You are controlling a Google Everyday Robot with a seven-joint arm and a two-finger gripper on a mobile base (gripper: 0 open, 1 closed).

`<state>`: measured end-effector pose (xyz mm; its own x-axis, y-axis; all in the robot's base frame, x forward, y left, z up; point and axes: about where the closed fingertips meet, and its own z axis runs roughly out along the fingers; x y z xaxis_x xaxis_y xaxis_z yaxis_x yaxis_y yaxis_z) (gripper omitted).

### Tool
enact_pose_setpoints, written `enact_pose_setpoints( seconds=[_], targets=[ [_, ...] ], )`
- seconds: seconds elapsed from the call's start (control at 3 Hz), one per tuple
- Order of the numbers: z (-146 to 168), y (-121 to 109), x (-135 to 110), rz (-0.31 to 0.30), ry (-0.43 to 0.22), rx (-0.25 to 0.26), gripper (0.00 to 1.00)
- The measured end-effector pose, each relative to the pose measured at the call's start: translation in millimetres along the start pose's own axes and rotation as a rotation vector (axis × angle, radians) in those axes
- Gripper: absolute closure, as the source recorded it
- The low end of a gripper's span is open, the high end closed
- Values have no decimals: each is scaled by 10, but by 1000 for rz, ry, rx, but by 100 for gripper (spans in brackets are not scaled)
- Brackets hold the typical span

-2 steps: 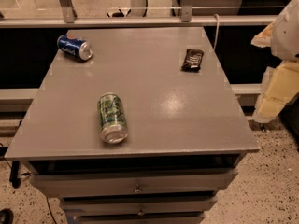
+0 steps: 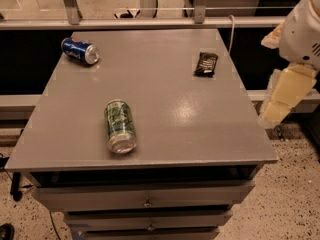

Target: Place green can upright

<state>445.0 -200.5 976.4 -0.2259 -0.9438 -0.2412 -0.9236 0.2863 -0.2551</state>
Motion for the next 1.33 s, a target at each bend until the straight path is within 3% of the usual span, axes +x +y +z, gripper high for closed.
enact_pose_setpoints(
  seconds=[0.67,1.0,1.33],
  targets=[
    [481,-217,-1173,104,-110,-19,0],
    [775,-221,-1656,200,-132,-45,0],
    [994,-77,-1970,304,-144,-53,0]
  ],
)
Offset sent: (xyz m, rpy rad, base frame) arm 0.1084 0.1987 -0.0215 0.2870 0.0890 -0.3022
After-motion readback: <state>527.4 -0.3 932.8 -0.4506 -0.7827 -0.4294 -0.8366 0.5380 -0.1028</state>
